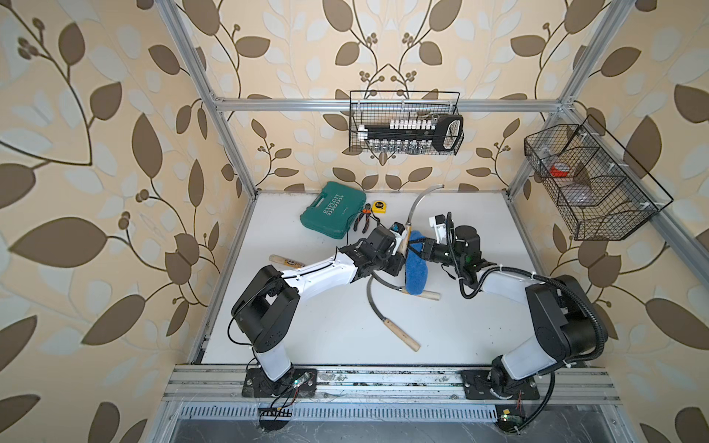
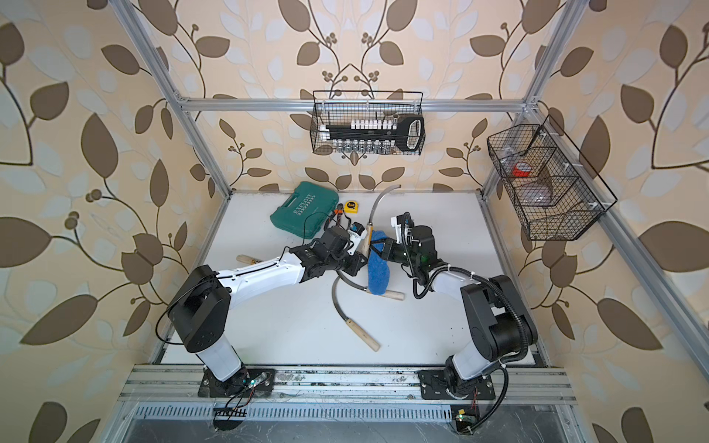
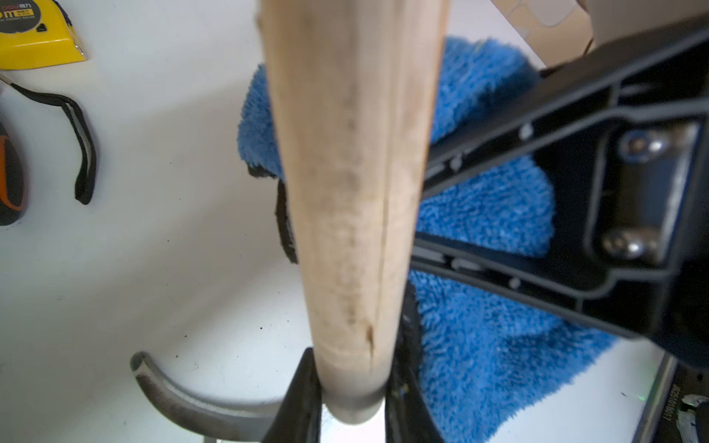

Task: Wipe small sickles with rags
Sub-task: Wipe the small sickle.

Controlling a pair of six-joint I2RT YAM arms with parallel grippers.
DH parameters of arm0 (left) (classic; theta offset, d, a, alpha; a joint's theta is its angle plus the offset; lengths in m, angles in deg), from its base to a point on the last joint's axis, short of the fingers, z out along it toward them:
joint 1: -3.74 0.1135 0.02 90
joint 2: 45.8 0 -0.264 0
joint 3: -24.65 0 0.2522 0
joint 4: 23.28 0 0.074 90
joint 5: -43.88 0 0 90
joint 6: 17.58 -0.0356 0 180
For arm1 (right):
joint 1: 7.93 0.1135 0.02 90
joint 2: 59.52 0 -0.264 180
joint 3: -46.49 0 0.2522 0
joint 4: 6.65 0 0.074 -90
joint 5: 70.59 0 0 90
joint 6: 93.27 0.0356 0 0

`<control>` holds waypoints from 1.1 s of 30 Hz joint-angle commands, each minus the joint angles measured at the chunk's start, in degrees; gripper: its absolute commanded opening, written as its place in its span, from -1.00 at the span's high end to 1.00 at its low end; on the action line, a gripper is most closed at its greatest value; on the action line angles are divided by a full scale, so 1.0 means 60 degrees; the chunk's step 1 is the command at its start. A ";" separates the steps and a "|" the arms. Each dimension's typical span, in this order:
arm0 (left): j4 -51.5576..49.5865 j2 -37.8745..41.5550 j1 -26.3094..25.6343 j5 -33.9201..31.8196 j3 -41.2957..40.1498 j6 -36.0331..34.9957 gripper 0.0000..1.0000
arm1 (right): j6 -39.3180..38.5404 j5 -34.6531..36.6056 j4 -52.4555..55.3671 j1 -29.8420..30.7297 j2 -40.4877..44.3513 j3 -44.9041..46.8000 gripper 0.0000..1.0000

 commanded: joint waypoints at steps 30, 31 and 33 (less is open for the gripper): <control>0.0121 0.0168 -0.0248 0.0030 0.0140 -0.0300 1.00 | -0.0072 -0.0110 -0.0554 0.0785 -0.0281 -0.0205 0.58; 0.0122 0.0189 -0.0248 0.0037 0.0142 -0.0287 1.00 | -0.0088 -0.0099 -0.0451 0.0774 -0.0257 -0.0284 0.59; 0.0128 0.0216 -0.0262 0.0060 0.0124 -0.0298 1.00 | -0.0032 -0.0144 -0.0310 0.0626 -0.0236 -0.0533 0.60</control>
